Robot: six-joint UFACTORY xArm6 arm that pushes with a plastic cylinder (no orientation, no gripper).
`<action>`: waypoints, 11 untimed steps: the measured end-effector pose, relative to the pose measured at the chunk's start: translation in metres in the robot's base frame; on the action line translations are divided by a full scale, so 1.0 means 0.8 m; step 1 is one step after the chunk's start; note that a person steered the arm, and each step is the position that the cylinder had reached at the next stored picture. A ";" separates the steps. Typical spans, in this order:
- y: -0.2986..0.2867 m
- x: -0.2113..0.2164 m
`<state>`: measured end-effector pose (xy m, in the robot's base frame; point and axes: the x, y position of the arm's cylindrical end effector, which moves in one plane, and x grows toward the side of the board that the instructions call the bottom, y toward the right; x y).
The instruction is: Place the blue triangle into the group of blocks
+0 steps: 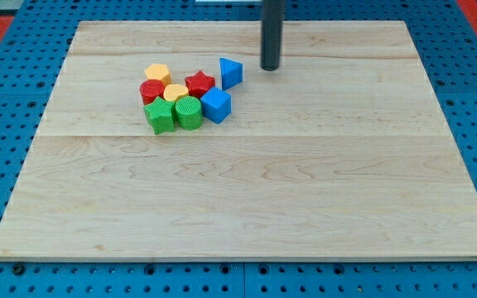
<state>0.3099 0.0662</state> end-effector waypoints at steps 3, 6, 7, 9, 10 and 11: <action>-0.122 0.011; -0.185 -0.026; -0.218 -0.026; -0.226 -0.021; -0.226 -0.007; -0.223 -0.002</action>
<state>0.3087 -0.1121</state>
